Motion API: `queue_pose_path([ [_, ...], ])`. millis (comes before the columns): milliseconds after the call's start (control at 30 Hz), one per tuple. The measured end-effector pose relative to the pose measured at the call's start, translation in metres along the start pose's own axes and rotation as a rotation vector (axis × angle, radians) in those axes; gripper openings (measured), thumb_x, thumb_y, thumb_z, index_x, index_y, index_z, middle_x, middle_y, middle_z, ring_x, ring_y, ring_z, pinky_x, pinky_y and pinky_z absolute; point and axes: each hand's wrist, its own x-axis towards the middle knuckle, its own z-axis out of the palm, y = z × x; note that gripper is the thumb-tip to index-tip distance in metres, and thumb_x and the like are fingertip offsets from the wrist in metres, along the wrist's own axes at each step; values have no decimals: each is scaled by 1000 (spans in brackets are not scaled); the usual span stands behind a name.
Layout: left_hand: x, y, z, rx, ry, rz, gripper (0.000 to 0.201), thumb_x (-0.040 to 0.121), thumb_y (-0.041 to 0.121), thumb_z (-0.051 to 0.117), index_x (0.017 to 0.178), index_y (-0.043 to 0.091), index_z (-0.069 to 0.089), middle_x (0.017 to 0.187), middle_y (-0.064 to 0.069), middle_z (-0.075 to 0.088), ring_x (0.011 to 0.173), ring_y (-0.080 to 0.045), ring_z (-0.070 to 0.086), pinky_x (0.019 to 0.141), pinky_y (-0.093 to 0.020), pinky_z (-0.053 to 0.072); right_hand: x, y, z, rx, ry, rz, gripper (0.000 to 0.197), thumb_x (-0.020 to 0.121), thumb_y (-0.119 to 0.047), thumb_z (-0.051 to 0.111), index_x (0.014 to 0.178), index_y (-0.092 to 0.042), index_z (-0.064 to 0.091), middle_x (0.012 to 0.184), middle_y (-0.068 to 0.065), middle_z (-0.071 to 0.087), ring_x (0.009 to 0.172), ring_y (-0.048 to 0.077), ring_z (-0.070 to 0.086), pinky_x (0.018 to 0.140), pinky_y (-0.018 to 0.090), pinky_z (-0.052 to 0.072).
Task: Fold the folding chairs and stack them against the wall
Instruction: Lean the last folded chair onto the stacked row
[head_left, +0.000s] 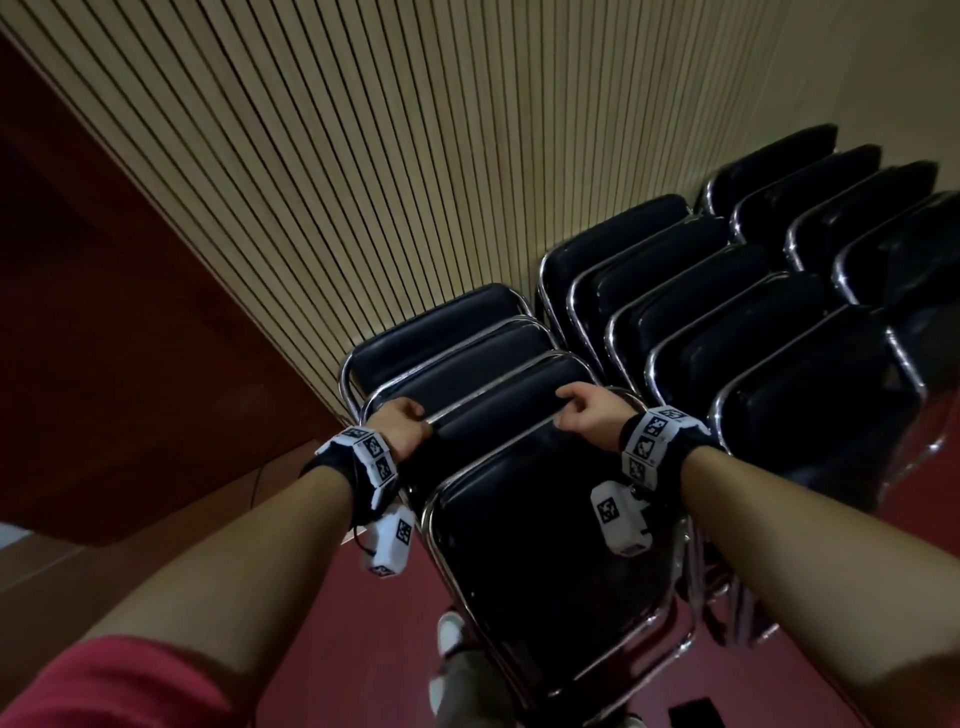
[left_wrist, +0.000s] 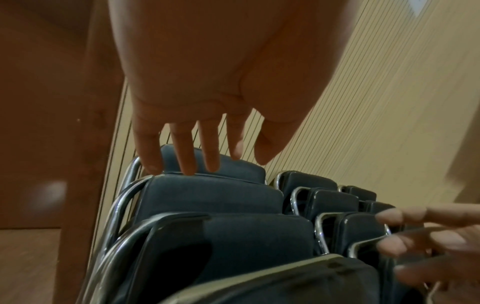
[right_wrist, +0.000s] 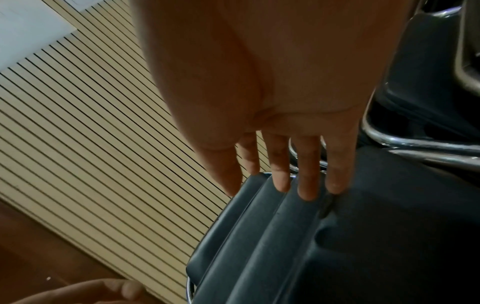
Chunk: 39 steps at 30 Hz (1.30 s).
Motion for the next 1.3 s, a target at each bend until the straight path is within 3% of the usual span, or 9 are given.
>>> queue_pose_path([
  [67, 18, 2, -1, -9, -12, -9, 22, 82, 17, 71, 101, 23, 62, 104, -4, 67, 94, -23, 63, 83, -27, 49, 12, -6, 2, 1, 1, 11, 51, 86, -15, 72, 133, -10, 54, 83, -3, 60, 77, 13, 57, 77, 26, 46],
  [167, 55, 3, -4, -5, -65, -12, 25, 81, 17, 71, 105, 22, 64, 107, -6, 67, 100, -25, 63, 95, -33, 50, 36, -17, 6, -83, 20, 35, 53, 85, -23, 74, 135, -19, 55, 104, -3, 61, 94, 14, 59, 87, 28, 47],
  [300, 108, 0, -13, 65, -150, 15, 31, 83, 20, 71, 113, 21, 62, 108, -7, 67, 95, -24, 61, 89, -30, 49, 65, -37, 13, -225, 4, 50, 58, 85, -27, 75, 139, -23, 52, 128, -1, 60, 114, 16, 58, 95, 24, 44],
  [467, 172, -4, -20, 241, -238, 42, 63, 80, 28, 76, 137, 18, 53, 127, -10, 60, 115, -31, 59, 97, -37, 50, 112, -64, 33, -375, 2, 4, 68, 81, -24, 77, 143, -20, 50, 142, 0, 52, 127, 18, 51, 105, 24, 38],
  [700, 216, -13, -3, 452, -314, 66, 83, 77, 41, 79, 146, 15, 41, 138, -15, 48, 126, -38, 49, 103, -47, 47, 158, -71, 74, -554, -136, 22, 76, 78, -34, 75, 147, -23, 44, 150, 0, 43, 139, 20, 40, 114, 35, 34],
  [867, 227, -19, 8, 502, -217, 27, 74, 80, 36, 79, 141, 13, 44, 143, -17, 40, 132, -38, 39, 109, -46, 39, 176, -71, 83, -527, -97, -11, 71, 81, -32, 73, 145, -25, 46, 152, -1, 40, 140, 22, 35, 114, 34, 32],
  [1000, 239, -23, 6, 563, -288, -29, 88, 74, 45, 83, 144, 13, 39, 142, -14, 40, 131, -35, 40, 106, -49, 43, 197, -81, 81, -597, -59, -32, 69, 80, -36, 71, 144, -30, 46, 154, 1, 36, 142, 24, 31, 114, 41, 34],
  [1167, 244, -24, 7, 660, -297, 4, 89, 74, 53, 81, 144, 14, 41, 146, -16, 31, 135, -36, 34, 111, -46, 36, 207, -87, 93, -744, -260, 34, 66, 74, -42, 73, 136, -29, 53, 131, 2, 51, 122, 27, 53, 97, 41, 50],
  [1300, 249, -21, 14, 724, -329, 1, 98, 68, 58, 83, 146, 19, 38, 147, -16, 27, 135, -36, 30, 110, -52, 38, 207, -73, 109, -892, -568, 87, 90, 65, -51, 79, 145, -32, 44, 146, -2, 41, 133, 28, 41, 100, 47, 48],
])
